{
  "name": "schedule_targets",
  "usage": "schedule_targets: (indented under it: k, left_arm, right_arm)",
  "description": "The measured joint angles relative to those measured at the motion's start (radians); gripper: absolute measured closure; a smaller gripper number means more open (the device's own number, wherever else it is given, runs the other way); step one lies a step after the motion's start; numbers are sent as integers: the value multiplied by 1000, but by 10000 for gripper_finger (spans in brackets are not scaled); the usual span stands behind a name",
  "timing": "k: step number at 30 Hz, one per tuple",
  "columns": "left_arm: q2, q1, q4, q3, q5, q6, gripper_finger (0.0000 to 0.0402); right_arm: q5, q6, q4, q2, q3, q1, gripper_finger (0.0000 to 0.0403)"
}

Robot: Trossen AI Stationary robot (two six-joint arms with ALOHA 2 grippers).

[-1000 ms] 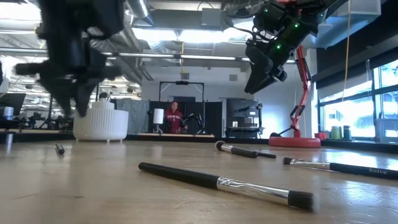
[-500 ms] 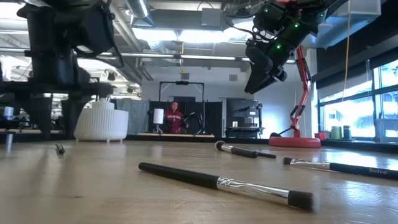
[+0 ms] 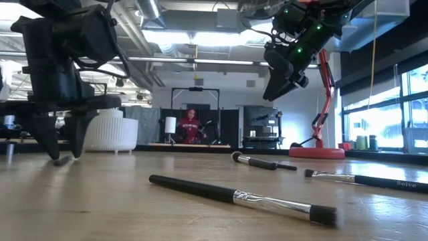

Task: Put items in baskets/containers
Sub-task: Put the eyeshadow brush into the organizer

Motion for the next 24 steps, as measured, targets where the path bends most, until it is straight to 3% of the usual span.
schedule_targets:
  k: [13, 19, 24]
  left_arm:
    - [3, 12, -51, -3, -29, 131, 387]
    - [-14, 13, -73, -1, -45, 187, 385]
    - [-69, 38, -261, 71, -167, 214, 381]
  right_arm:
    - [1, 0, 3, 0, 0, 0, 249]
    - [2, 0, 3, 0, 0, 0, 249]
    - [2, -1, 8, 0, 0, 0, 249]
